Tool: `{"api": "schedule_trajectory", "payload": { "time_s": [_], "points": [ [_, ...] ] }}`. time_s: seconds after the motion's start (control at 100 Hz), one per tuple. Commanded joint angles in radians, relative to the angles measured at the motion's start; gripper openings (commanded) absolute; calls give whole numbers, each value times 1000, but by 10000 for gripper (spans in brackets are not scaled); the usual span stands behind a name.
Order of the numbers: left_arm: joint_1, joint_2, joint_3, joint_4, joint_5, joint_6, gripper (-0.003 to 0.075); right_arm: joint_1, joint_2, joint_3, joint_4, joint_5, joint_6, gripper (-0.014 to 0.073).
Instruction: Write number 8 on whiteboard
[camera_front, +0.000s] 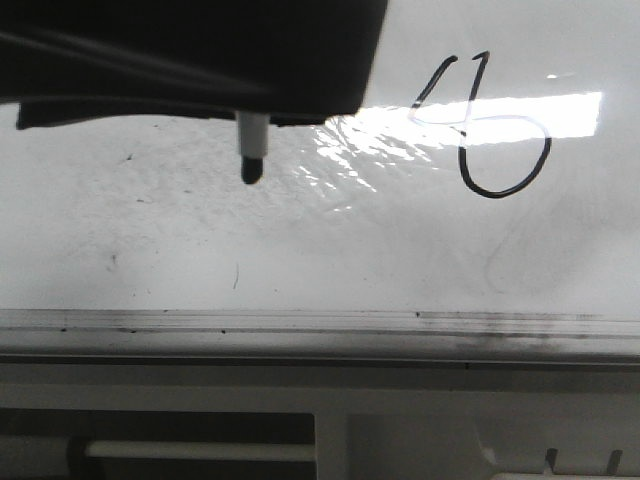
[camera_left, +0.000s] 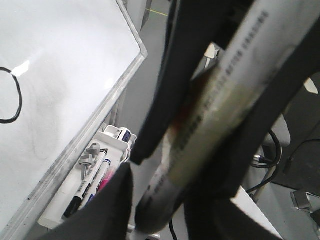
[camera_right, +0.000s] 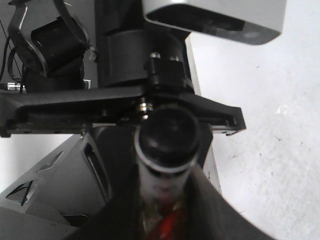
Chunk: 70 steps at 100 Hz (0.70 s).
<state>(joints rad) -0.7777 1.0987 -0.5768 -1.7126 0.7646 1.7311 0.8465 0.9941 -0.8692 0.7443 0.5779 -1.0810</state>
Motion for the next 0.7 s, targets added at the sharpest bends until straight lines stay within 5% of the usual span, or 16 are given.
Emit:
{"api": "schedule_trajectory", "payload": {
  "time_s": [0.0,0.08,0.19,0.38,0.45,0.61,0.69],
  "points": [
    [-8,-11,-33,-67,50,5,75,-1,-4,-35,37,-45,-11,-71],
    [-8,-11,-33,-63,58,5,-22,-1,-4,-35,37,-51,-11,-69],
    [-8,-11,-33,-47,61,5,-20,-1,-4,-35,37,-51,-11,27],
    [-8,-11,-26,-44,61,5,-20,-24,-21,-35,35,-90,-11,549],
    [-8,-11,-10,-42,58,3,-20,-62,-52,-35,33,-119,-11,650],
    [-8,-11,51,-42,-82,-57,-20,-202,-159,-35,33,-153,-11,627],
    [-8,-11,58,-51,-194,-117,-20,-264,-220,-35,33,-148,-11,535]
  ]
}}
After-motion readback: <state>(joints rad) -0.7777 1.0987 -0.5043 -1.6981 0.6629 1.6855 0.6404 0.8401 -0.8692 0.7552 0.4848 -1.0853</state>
